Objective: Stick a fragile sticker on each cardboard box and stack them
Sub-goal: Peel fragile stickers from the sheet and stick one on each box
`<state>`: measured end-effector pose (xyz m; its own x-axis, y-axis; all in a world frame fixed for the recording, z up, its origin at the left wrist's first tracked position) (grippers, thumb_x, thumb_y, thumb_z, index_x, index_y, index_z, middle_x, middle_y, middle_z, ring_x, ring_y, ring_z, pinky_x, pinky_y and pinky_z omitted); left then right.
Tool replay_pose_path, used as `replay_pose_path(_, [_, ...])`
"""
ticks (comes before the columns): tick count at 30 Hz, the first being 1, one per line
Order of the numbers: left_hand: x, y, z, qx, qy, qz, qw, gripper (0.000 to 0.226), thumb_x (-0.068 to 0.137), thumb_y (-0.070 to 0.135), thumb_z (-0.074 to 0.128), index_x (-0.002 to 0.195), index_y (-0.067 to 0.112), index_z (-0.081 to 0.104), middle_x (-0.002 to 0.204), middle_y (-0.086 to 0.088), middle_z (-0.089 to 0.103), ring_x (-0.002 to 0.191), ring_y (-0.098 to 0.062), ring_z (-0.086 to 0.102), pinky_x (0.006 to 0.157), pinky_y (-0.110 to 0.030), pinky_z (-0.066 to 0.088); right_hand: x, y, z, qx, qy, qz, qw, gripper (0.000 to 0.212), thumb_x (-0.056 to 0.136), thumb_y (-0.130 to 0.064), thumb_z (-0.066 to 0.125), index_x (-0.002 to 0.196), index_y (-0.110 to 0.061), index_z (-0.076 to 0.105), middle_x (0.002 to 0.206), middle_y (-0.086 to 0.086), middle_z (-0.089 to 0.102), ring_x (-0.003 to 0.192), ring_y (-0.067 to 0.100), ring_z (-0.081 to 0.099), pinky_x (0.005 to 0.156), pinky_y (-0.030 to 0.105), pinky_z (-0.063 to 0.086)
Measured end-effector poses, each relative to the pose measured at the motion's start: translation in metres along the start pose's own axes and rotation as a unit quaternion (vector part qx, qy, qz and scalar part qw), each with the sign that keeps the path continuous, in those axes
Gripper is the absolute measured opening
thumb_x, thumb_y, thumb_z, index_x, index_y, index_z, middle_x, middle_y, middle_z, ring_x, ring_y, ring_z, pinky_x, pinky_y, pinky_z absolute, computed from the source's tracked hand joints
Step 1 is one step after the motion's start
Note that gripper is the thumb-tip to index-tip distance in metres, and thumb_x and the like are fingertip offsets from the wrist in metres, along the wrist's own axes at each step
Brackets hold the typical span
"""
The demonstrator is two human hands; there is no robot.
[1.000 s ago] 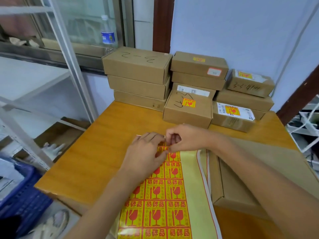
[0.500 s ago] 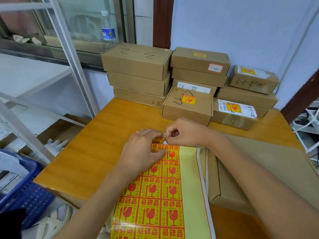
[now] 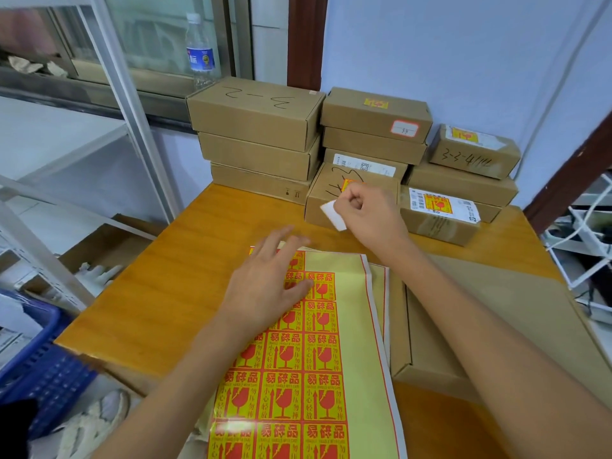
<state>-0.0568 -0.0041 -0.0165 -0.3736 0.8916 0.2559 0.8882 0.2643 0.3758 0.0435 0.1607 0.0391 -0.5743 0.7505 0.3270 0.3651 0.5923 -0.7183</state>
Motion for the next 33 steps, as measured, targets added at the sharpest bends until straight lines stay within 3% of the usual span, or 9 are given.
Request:
replay_pose_path(4, [-0.001,0.003,-0.005,0.055,0.033,0.033,0.997,0.040,0.090,0.061,0.062,0.125,0.041,0.059,0.133,0.012,0.049,0.123,-0.010,0.042,0.100,-0.031,0.039,-0.006,-0.006,-0.007,0.084,0.003,0.011,0.996,0.013,0.099,-0.018,0.058,0.092,-0.014,0.069,0.057,0.011,0.063,0.044,0.010,0.047,0.049,0.027,0.041])
replay_pose_path(10, [-0.001,0.000,-0.003,0.057,0.046,0.041,0.996,0.039,0.095,0.060,0.045,0.110,0.037,0.072,0.122,0.015,0.060,0.114,-0.009,0.047,0.094,-0.034,0.037,-0.007,-0.012,-0.004,0.126,-0.031,-0.019,0.991,0.013,0.102,-0.017,0.062,0.102,-0.017,0.076,0.077,-0.001,0.075,0.050,0.014,0.054,0.052,0.026,0.047])
replay_pose_path(13, [0.001,-0.004,0.000,0.047,0.037,0.025,0.998,0.033,0.098,0.054,0.048,0.113,0.037,0.072,0.126,0.016,0.059,0.119,-0.008,0.046,0.098,-0.035,0.036,-0.005,-0.008,-0.002,0.136,-0.040,-0.007,0.990,0.015,0.101,-0.017,0.065,0.103,-0.017,0.080,0.059,-0.010,0.064,0.052,0.010,0.050,0.056,0.023,0.044])
replay_pose_path(16, [0.000,-0.004,-0.001,0.078,0.053,0.025,0.995,0.030,0.100,0.050,0.049,0.111,0.035,0.073,0.122,0.015,0.064,0.119,-0.010,0.050,0.099,-0.036,0.038,-0.005,-0.007,-0.001,0.179,-0.045,0.011,0.983,0.023,0.104,-0.025,0.060,0.099,-0.019,0.082,0.053,-0.007,0.059,0.055,0.027,0.046,0.062,0.029,0.042])
replay_pose_path(18, [-0.001,-0.001,-0.001,0.114,0.071,0.033,0.990,0.029,0.100,0.046,0.051,0.107,0.032,0.075,0.117,0.012,0.070,0.118,-0.013,0.056,0.098,-0.038,0.042,-0.005,-0.006,-0.003,0.188,-0.039,0.014,0.981,0.024,0.104,-0.030,0.061,0.097,-0.019,0.081,0.063,-0.002,0.067,0.057,0.026,0.047,0.063,0.029,0.042])
replay_pose_path(21, [-0.002,0.001,-0.002,0.122,0.082,0.036,0.988,0.028,0.100,0.044,0.053,0.106,0.030,0.076,0.112,0.012,0.073,0.114,-0.012,0.060,0.098,-0.036,0.044,-0.003,-0.005,0.001,0.156,-0.054,0.006,0.986,0.013,0.101,-0.017,0.066,0.110,-0.019,0.075,0.091,0.004,0.075,0.069,0.001,0.065,0.070,0.017,0.048])
replay_pose_path(25, [-0.002,0.000,0.002,0.108,0.077,0.043,0.990,0.028,0.100,0.044,0.052,0.110,0.029,0.074,0.112,0.010,0.073,0.108,-0.012,0.064,0.098,-0.035,0.048,-0.001,0.000,0.004,0.105,-0.051,0.004,0.993,0.037,0.102,-0.010,0.055,0.136,-0.020,0.064,0.099,0.012,0.071,0.081,0.009,0.066,0.074,0.016,0.047])
replay_pose_path(30, [-0.003,0.004,-0.001,0.113,0.074,0.043,0.990,0.023,0.099,0.039,0.053,0.107,0.027,0.071,0.108,0.007,0.072,0.101,-0.014,0.065,0.085,-0.033,0.054,-0.013,-0.026,0.005,0.074,-0.045,-0.088,0.992,0.032,0.092,-0.002,0.058,0.106,-0.022,0.078,0.085,0.015,0.065,0.069,0.031,0.051,0.060,0.038,0.040])
replay_pose_path(33, [-0.006,0.012,-0.004,0.140,0.059,0.053,0.987,0.025,0.101,0.039,0.051,0.115,0.026,0.067,0.117,0.004,0.068,0.106,-0.016,0.064,0.078,-0.032,0.055,-0.021,-0.041,-0.011,0.091,-0.016,-0.097,0.991,0.029,0.091,0.000,0.064,0.108,-0.021,0.075,0.081,0.013,0.061,0.066,0.019,0.049,0.063,0.038,0.043])
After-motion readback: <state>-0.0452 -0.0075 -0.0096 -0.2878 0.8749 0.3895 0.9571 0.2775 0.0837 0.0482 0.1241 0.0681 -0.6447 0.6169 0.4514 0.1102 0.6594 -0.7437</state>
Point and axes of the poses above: each hand's wrist, its own x-axis towards the middle knuckle, its own z-axis out of the palm, y = z × x, the point moved 8 cm from there along x, towards the middle knuckle
